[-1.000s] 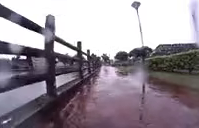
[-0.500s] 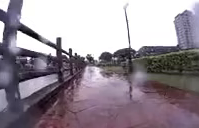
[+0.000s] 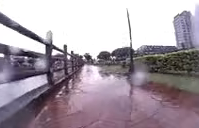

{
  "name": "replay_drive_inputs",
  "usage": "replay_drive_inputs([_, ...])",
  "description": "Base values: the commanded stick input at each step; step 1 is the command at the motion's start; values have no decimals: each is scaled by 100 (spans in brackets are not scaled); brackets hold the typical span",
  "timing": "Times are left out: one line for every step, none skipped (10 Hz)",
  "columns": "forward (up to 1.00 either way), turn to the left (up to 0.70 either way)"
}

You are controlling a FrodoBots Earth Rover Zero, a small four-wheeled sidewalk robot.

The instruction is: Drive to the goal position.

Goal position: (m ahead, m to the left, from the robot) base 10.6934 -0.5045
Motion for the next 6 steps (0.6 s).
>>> replay_drive_inputs([100,0])
replay_drive_inputs([100,0])
replay_drive_inputs([100,0])
replay_drive_inputs([100,0])
replay_drive_inputs([100,0])
replay_drive_inputs([100,0])
